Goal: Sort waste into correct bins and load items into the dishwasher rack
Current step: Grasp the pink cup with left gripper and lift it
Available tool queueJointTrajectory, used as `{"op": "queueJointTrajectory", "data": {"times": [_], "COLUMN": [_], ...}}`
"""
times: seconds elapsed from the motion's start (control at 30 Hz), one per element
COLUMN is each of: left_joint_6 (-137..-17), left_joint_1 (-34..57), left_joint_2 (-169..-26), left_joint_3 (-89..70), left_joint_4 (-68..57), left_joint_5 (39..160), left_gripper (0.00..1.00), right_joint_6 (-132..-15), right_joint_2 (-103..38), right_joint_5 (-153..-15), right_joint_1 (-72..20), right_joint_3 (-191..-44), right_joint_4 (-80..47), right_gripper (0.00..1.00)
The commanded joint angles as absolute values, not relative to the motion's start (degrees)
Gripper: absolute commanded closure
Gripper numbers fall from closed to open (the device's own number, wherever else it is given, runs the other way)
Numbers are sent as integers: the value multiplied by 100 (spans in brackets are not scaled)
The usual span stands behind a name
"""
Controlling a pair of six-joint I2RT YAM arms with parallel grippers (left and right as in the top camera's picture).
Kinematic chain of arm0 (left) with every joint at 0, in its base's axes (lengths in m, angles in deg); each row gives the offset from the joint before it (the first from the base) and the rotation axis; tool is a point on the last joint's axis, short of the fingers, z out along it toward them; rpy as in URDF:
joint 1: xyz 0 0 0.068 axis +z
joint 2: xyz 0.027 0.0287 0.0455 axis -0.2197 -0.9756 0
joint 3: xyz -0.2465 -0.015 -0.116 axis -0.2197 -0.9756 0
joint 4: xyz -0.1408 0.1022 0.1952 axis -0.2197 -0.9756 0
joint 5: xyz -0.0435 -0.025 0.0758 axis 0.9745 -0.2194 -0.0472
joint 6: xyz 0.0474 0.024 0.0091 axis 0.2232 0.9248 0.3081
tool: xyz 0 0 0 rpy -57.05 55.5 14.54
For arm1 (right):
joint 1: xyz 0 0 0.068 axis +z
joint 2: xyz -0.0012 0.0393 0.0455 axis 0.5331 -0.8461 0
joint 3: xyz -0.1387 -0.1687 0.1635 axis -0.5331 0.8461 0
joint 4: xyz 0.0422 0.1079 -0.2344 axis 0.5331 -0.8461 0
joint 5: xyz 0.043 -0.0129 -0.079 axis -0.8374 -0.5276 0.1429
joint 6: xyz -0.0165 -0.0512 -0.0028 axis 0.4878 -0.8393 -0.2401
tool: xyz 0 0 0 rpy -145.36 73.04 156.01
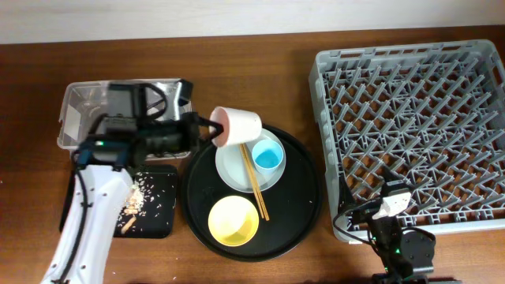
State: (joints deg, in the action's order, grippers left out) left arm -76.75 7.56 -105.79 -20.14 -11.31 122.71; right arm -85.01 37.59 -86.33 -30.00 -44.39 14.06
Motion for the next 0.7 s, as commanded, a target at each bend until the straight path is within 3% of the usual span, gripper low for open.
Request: {"op": "queueJointTrajectory", "data": {"times": [0.0, 0.13, 0.33, 0.57, 0.67], "left_joint_6": [-7227, -7118, -7120, -7120, -7120], "left_joint_1": [1104, 1126, 1126, 1126, 1126], "left_joint_2": [-10555, -10555, -10555, -10555, -10555], "left_joint_3": [-1920, -1920, -1920, -1920, -1920], "left_joint_4": [-1114, -1000, -808, -795, -797], "left_joint_5": [14242, 14492, 14546, 15069, 15075], "left_gripper": [100, 100, 100, 100, 100], "right_joint_6": [-7085, -5987, -5810, -6932, -6914], "right_joint_2": [3807, 3715, 2741, -540, -1432], "right_joint_5": [-9737, -10533, -11147, -12504, -12850], "right_joint_1": [-3037, -3037, -3037, -3037, -3037], "right_joint_3": [-4430, -4826, -6712, -10329, -11186], "right_joint_4": [1670, 1163, -6, -3199, -3466], "right_gripper": [1, 1, 1, 1, 1]}}
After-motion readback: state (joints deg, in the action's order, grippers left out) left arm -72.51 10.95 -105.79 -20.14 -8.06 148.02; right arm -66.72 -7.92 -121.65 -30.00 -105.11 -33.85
